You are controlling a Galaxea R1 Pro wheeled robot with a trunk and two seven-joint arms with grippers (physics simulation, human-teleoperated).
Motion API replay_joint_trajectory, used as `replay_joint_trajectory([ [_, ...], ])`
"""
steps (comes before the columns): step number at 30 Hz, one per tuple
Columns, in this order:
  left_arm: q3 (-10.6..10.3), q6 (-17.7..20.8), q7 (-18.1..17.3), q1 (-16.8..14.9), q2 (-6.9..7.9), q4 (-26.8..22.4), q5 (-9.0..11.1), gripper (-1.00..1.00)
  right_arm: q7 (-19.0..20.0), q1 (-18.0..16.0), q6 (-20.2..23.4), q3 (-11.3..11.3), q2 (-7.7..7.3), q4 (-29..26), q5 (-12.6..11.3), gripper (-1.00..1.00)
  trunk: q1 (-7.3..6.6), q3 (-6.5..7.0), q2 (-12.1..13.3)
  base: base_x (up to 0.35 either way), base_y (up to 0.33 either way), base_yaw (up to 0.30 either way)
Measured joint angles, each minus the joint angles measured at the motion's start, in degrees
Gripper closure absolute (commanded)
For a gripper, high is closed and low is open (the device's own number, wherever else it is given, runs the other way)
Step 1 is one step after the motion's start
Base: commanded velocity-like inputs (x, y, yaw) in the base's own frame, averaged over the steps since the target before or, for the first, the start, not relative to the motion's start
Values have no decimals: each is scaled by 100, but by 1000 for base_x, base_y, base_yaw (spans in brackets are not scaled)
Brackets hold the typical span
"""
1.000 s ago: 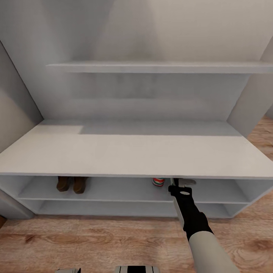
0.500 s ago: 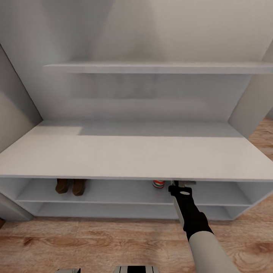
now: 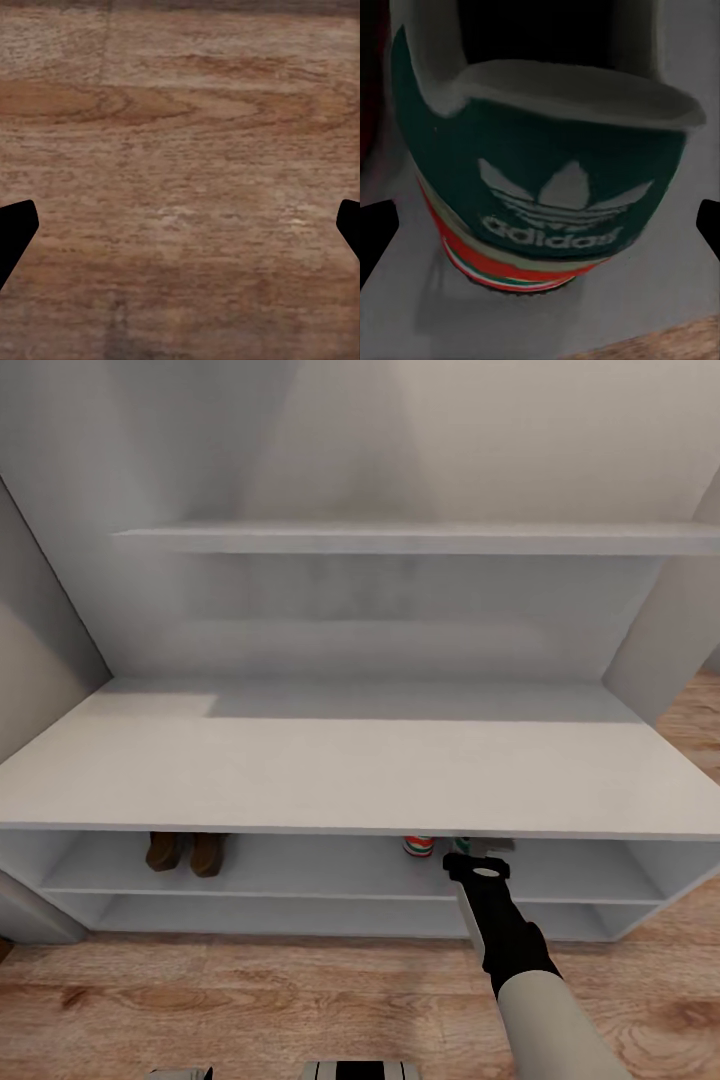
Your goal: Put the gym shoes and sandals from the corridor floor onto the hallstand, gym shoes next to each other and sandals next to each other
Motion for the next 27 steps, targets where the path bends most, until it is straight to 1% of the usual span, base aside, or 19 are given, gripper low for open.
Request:
replay_joint_trajectory([
  [3, -5, 0, 0, 2, 0, -2, 1, -100, 0, 0, 0, 1, 0, -4, 0, -100, 2, 0, 0, -128, 0, 0],
  [6, -13, 0, 0, 2, 0, -2, 0, -100, 0, 0, 0, -2, 0, -5, 0, -100, 3, 0, 0, -270, 0, 0],
  [27, 17, 0, 30, -11, 11, -83, 24, -100, -1, 0, -10, -14, 0, 134, -2, -100, 4, 0, 0, -335, 0, 0],
])
